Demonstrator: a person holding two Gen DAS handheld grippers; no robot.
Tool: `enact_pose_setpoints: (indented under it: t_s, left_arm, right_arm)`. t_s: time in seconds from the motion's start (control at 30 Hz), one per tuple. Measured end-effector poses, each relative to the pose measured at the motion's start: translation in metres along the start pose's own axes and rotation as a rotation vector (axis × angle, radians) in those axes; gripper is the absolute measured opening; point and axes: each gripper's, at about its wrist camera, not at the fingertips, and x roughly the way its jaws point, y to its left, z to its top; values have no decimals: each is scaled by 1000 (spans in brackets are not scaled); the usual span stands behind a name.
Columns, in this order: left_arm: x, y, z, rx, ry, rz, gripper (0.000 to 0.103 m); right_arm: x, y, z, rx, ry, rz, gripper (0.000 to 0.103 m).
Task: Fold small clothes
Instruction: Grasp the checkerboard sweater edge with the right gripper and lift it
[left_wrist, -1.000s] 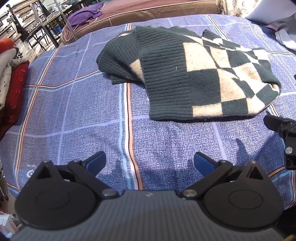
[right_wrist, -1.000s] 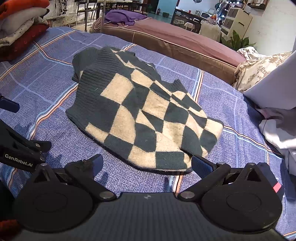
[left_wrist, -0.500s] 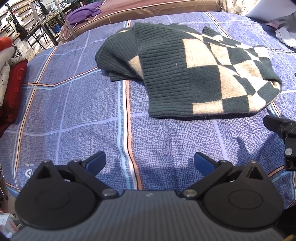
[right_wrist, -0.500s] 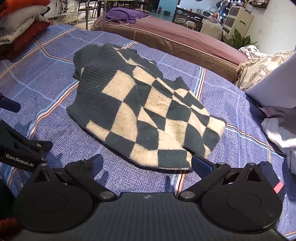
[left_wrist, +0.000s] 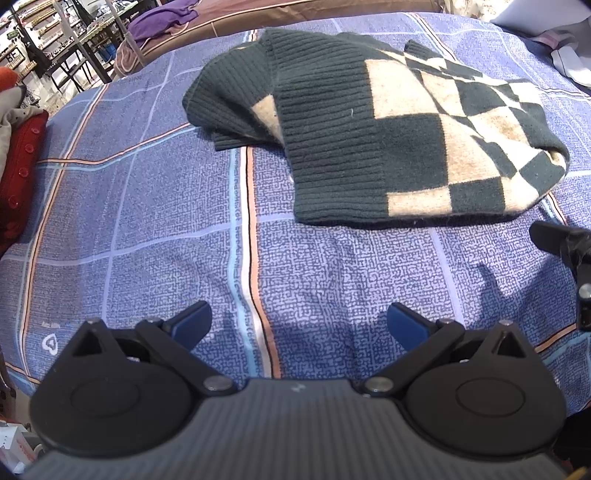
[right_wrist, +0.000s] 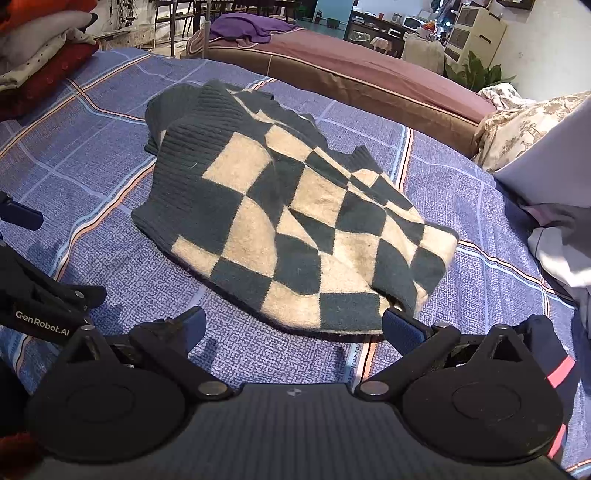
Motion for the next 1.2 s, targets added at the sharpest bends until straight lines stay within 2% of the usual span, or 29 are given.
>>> enact_pose_setpoints:
  t_s: [0.13, 0.23, 0.3, 0.33, 0.43, 0.57, 0.67, 0.77, 0.83, 0.9, 0.97, 1.03, 1.07, 1.1, 1.2]
  left_arm:
    - [2, 1, -1, 13, -27, -23, 103]
    - [-6, 10, -6, -9, -134, -85, 103]
    - [-10, 20, -13, -28, -213, -86, 103]
    - [-10, 25, -15, -34, -220, -84, 103]
    - [-2, 44, -22, -70, -169, -68, 103]
    - [16, 68, -34, -128, -53, -20, 103]
    - [18, 78, -41, -129, -52, 10, 103]
    - [12, 82, -43, -108, -72, 42, 103]
    - [8, 83, -43, -107, -86, 51, 103]
    - [7, 83, -44, -114, -83, 48, 103]
    - [7, 82, -44, -114, -73, 44, 103]
    - [8, 79, -44, -101, -66, 51, 103]
    - [7, 77, -45, -97, -69, 57, 103]
    - [7, 77, -44, -96, -72, 62, 103]
    - [4, 77, -40, -109, -82, 52, 103]
  right_arm:
    - [-6, -4, 1, 33, -94, 1, 103]
    - [-13, -12, -1, 104, -190, 40, 103]
    - [-11, -16, -3, 157, -200, 66, 103]
    - [-8, -17, -4, 182, -203, 72, 103]
    - [-1, -15, -8, 201, -214, 97, 103]
    - [12, 7, -4, 127, -235, 160, 103]
    - [24, 31, 12, 34, -273, 157, 103]
    - [41, 47, 32, -48, -336, 61, 103]
    - [60, 50, 43, -83, -327, 32, 103]
    - [83, 46, 51, -66, -253, 77, 103]
    - [93, 35, 48, -2, -221, 177, 74]
    - [85, 32, 42, -14, -242, 178, 60]
    - [77, 32, 39, -47, -245, 173, 40]
    - [66, 31, 34, -65, -252, 186, 24]
    - [23, 13, 17, -25, -260, 332, 14]
